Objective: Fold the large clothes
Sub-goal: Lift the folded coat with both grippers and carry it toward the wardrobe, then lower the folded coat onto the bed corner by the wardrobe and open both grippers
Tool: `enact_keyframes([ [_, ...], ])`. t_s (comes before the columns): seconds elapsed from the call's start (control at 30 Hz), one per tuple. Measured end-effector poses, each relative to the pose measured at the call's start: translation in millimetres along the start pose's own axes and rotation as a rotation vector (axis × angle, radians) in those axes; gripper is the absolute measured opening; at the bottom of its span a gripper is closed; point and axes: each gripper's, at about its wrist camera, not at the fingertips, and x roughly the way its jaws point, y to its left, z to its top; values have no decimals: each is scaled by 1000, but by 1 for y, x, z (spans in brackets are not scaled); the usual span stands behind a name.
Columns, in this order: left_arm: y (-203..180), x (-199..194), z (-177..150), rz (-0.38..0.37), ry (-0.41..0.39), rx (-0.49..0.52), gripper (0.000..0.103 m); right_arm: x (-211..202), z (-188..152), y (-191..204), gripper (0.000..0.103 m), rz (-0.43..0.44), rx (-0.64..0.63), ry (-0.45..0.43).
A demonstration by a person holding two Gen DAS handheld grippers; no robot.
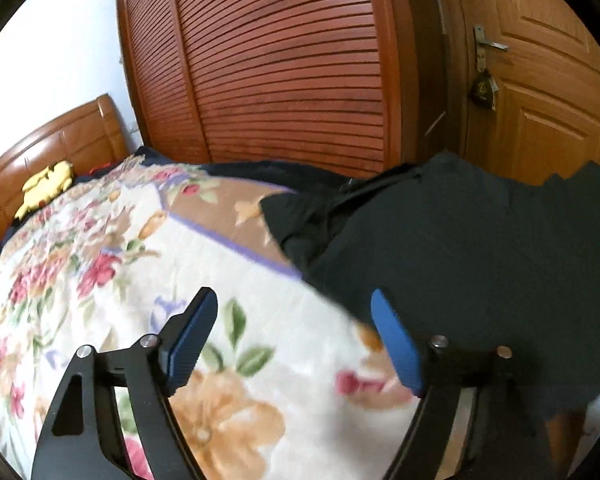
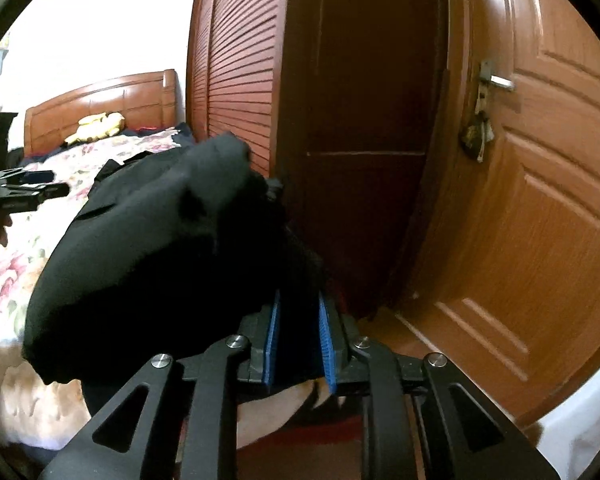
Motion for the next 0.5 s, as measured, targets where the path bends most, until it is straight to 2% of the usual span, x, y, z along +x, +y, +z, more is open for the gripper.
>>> enact_keyframes([
  [0.03, 4, -5, -6, 2, 4, 1, 81, -8, -1, 5, 30, -1, -2, -16],
  [0.17, 11, -21, -28, 21, 21, 25, 81, -40, 7, 24, 59, -24, -21, -92],
  [0.23, 14, -31, -41, 26, 23, 37, 82, -52, 14, 33, 66, 7, -17, -114],
  [0.3, 17, -41, -53, 22, 21, 38, 83, -63, 21, 48, 66, 25, -50, -132],
  [0.4, 23, -58, -72, 2, 12, 17, 99, -62, 31, 65, 66, 84, -75, -130],
  [0.5, 32, -75, -88, -12, 1, -21, 103, -43, 37, 71, 66, 142, -74, -102],
])
